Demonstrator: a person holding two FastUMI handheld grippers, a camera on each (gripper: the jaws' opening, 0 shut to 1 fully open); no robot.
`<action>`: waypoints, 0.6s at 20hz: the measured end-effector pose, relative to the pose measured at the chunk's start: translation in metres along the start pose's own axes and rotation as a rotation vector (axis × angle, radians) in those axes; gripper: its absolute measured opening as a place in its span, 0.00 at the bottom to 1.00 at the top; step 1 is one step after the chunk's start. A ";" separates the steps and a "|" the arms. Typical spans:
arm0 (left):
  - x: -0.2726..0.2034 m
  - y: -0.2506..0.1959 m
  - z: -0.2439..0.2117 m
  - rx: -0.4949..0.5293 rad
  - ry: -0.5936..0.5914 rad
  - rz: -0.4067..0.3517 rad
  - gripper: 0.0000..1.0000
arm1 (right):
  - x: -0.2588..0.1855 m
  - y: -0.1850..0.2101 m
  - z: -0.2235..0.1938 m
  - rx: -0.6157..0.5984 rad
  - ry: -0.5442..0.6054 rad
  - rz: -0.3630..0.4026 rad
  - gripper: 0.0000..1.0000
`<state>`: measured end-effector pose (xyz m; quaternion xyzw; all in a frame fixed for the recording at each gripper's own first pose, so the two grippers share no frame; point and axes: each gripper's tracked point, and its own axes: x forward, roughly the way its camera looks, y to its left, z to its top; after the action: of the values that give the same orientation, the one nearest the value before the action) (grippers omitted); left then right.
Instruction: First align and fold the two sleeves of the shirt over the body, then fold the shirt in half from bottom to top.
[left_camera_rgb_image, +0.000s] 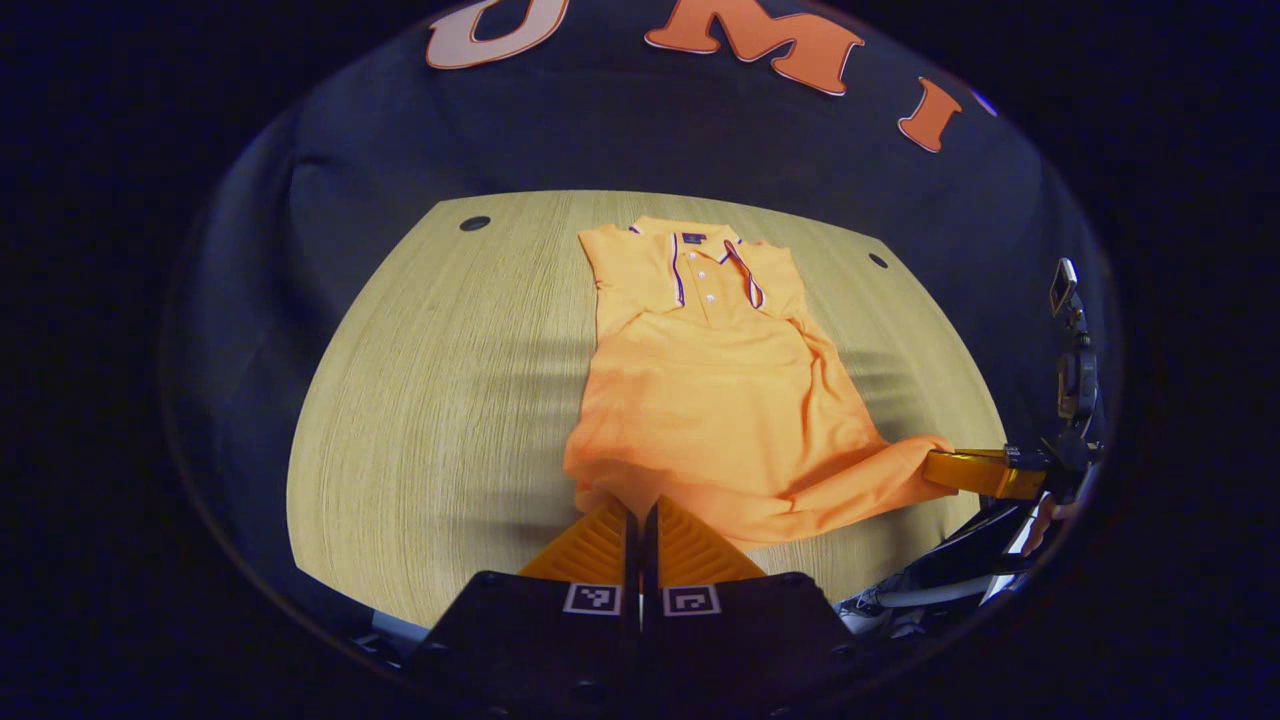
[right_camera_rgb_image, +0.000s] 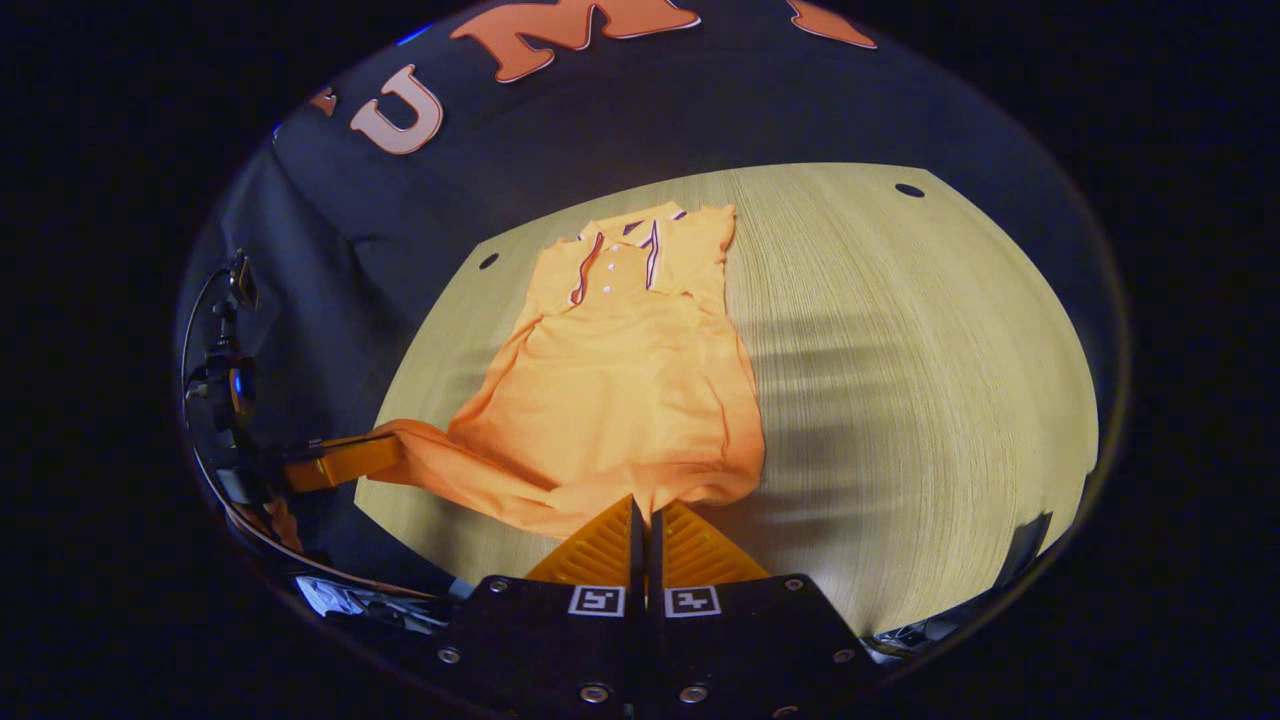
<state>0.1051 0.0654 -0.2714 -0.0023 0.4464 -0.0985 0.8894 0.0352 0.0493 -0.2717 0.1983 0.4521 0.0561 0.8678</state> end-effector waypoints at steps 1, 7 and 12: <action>0.005 -0.001 0.011 0.005 -0.008 -0.008 0.01 | 0.003 0.001 0.009 0.000 -0.005 -0.001 0.01; 0.029 0.002 0.070 0.039 -0.030 -0.039 0.01 | 0.026 0.002 0.060 0.016 -0.025 -0.021 0.00; 0.057 0.011 0.102 0.056 -0.024 -0.057 0.01 | 0.048 -0.003 0.096 0.052 -0.022 -0.053 0.00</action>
<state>0.2216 0.0576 -0.2560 0.0088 0.4323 -0.1362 0.8914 0.1406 0.0317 -0.2599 0.2093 0.4491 0.0191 0.8684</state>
